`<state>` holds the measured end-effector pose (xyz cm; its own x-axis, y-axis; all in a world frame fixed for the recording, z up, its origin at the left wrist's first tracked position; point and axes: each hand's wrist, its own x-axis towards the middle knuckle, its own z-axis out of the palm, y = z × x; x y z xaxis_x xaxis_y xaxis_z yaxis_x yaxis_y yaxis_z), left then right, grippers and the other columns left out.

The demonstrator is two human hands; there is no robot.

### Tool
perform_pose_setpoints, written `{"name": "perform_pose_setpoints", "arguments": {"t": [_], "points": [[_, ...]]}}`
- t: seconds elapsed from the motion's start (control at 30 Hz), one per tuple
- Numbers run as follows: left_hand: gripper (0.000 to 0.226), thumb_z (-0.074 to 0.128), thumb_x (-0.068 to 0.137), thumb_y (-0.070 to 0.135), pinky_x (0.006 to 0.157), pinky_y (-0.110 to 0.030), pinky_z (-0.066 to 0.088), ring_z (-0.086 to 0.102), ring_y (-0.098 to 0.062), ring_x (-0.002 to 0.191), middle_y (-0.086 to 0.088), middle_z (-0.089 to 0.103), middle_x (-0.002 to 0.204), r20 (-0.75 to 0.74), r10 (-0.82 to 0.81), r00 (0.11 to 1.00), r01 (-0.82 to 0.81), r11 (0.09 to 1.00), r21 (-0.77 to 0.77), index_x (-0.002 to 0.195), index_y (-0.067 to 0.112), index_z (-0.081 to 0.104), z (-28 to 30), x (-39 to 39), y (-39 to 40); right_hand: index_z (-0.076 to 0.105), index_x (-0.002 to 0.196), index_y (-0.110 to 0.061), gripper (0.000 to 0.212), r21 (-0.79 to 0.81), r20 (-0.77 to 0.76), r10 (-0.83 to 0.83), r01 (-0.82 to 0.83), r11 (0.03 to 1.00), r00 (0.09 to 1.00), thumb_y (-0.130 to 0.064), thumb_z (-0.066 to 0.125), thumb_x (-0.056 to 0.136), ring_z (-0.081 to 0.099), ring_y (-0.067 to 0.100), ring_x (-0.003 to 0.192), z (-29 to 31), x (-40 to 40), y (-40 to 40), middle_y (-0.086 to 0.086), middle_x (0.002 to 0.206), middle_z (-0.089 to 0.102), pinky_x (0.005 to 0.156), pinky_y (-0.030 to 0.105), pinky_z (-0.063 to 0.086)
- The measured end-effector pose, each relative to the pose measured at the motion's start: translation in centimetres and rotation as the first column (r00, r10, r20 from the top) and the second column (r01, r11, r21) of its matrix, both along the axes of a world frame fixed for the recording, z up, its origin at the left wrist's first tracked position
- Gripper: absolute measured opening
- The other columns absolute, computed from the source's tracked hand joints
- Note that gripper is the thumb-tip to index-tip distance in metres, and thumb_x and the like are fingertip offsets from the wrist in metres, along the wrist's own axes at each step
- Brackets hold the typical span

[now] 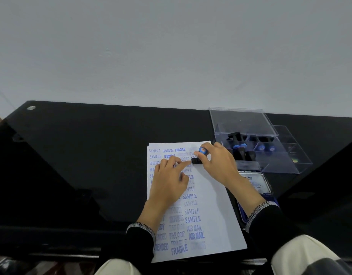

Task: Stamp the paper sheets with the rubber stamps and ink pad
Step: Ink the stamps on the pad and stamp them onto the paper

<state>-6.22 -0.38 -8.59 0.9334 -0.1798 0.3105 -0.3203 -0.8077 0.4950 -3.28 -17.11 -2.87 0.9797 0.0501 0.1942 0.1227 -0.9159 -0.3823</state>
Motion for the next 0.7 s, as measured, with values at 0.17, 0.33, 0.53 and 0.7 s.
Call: {"name": "perform_pose_setpoints", "arguments": {"t": [0.17, 0.33, 0.53, 0.7], "points": [[0.039, 0.052, 0.092, 0.029, 0.092, -0.021, 0.027, 0.041, -0.009, 0.105, 0.009, 0.052, 0.121, -0.005, 0.003, 1.0, -0.003, 1.0, 0.006, 0.131, 0.03, 0.058, -0.16, 0.08, -0.05, 0.055, 0.128, -0.019, 0.041, -0.003, -0.007, -0.001, 0.001, 1.0, 1.0, -0.043, 0.049, 0.096, 0.057, 0.019, 0.102, 0.04, -0.04, 0.04, 0.007, 0.117, 0.06, 0.079, 0.023, 0.043], [0.039, 0.052, 0.093, 0.03, 0.092, -0.021, 0.026, 0.04, -0.008, 0.105, 0.01, 0.051, 0.121, -0.006, 0.006, 1.0, -0.006, 1.0, 0.012, 0.131, 0.03, 0.058, -0.25, 0.13, -0.06, 0.056, 0.128, -0.019, 0.041, -0.029, -0.008, 0.006, -0.006, 1.0, 1.0, -0.044, 0.048, 0.096, 0.057, 0.019, 0.101, 0.08, -0.1, 0.01, 0.007, 0.116, 0.06, 0.077, 0.023, 0.041], [0.039, 0.051, 0.091, 0.029, 0.093, -0.025, 0.033, 0.041, -0.009, 0.103, 0.011, 0.05, 0.118, 0.0, 0.0, 1.0, 0.0, 1.0, 0.018, 0.13, 0.032, 0.058, -0.2, 0.12, 0.01, 0.057, 0.125, -0.02, 0.039, -0.057, 0.001, 0.01, -0.01, 0.998, 1.0, -0.044, 0.047, 0.096, 0.057, 0.019, 0.095, -0.05, 0.04, 0.01, 0.007, 0.11, 0.061, 0.071, 0.023, 0.038], [0.038, 0.051, 0.092, 0.029, 0.092, -0.022, 0.028, 0.041, -0.009, 0.104, 0.01, 0.05, 0.118, 0.01, -0.004, 1.0, 0.003, 1.0, 0.019, 0.129, 0.031, 0.058, -0.07, 0.14, -0.06, 0.058, 0.123, -0.02, 0.037, -0.058, -0.005, 0.02, -0.021, 0.998, 1.0, -0.045, 0.048, 0.096, 0.057, 0.019, 0.09, 0.0, -0.02, 0.04, 0.006, 0.106, 0.06, 0.073, 0.026, 0.044]]}}
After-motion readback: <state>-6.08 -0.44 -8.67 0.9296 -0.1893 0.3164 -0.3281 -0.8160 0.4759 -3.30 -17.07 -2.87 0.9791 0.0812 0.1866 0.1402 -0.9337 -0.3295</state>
